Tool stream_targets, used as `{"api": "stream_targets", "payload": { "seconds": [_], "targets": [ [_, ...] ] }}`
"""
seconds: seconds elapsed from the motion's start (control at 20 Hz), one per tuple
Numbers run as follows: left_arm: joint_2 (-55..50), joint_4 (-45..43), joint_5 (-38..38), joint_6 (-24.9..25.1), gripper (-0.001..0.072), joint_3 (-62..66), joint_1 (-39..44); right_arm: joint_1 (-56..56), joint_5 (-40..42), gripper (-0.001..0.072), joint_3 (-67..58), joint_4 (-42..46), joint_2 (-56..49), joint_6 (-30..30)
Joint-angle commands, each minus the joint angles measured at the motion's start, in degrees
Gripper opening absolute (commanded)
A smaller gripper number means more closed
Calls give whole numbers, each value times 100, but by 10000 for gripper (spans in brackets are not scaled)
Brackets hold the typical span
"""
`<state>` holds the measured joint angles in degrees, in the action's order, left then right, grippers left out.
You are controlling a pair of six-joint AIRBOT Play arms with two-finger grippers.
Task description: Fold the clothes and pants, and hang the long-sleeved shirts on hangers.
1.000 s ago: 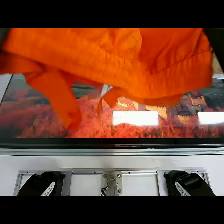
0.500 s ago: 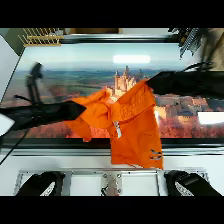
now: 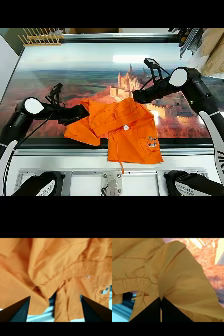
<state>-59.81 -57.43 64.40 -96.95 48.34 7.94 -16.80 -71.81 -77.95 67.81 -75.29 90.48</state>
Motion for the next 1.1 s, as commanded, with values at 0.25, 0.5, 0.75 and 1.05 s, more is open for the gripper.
{"api": "stream_targets", "payload": {
  "seconds": [0.25, 0.5, 0.75, 1.05],
  "targets": [
    [-479, 1602, -1427, 1038, 674, -1316, -162, 0, -22, 5, 9, -9, -107, -4],
    [-1281, 2190, -1307, 1320, 674, -1307, -136, 0, -22, 5, 9, -7, -109, -4],
    [-1394, 2704, -1458, 1709, 674, -1307, 656, 0, -22, 5, 9, -2, -109, -7],
    [-1394, 2704, -1895, 1674, 671, -1307, 1388, 2, -22, 5, 9, -2, -109, -7]
  ]
}}
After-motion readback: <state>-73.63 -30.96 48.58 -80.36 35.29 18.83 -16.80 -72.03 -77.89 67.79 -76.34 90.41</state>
